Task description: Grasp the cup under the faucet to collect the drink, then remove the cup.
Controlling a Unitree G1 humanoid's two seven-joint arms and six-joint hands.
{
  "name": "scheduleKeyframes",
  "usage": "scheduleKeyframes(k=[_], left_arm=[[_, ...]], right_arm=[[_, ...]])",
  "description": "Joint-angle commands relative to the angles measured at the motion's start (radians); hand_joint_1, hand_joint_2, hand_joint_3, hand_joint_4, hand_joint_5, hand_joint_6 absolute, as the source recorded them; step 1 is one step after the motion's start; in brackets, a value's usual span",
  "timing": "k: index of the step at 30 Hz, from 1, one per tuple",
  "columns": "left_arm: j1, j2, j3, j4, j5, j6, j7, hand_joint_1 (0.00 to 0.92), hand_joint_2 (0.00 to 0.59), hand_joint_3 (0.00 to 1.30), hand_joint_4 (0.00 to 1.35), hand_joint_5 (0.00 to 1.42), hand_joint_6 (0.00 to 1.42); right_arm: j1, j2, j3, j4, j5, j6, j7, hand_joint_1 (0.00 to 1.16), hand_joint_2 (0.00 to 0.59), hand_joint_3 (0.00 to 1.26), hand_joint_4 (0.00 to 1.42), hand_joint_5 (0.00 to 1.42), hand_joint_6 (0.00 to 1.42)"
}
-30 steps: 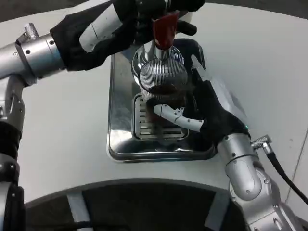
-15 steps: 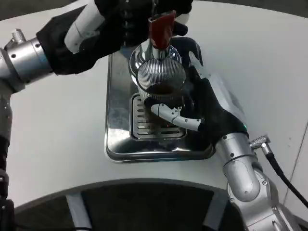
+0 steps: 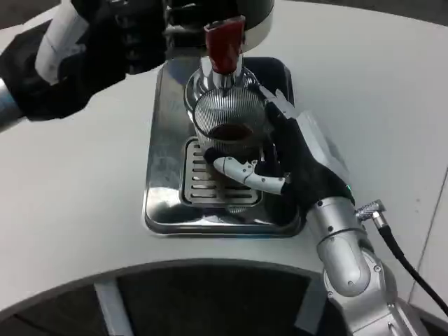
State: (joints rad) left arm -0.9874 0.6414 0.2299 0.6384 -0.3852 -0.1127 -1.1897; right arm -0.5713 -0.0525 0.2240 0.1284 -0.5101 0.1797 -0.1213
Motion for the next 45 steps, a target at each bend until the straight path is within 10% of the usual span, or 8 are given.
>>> scheduleKeyframes(k=[1,24,45], left_arm=[[0.037,0.032,0.025,-0.017,-0.013,0.022,0.018,0.0,0.051,0.19,0.13,0.24,0.13],[0.114,0.136,0.102,0.08,0.012,-0.02,0.129,0.0,0.051,0.22,0.17,0.27,0.14],[0.225,0.153,0.096,0.055,0.027,-0.067,0.156,0.0,0.057,0.23,0.18,0.27,0.15]], right_arm=[[0.014,0.008,0.006,0.008,-0.01,0.011,-0.024,0.67,0.213,0.19,0.01,0.01,0.03],[0.032,0.026,0.014,0.001,-0.044,0.026,-0.11,0.77,0.22,0.5,0.36,0.31,0.21],[0.057,0.025,0.02,-0.013,-0.089,0.033,-0.169,0.88,0.256,0.84,0.92,0.9,1.06]])
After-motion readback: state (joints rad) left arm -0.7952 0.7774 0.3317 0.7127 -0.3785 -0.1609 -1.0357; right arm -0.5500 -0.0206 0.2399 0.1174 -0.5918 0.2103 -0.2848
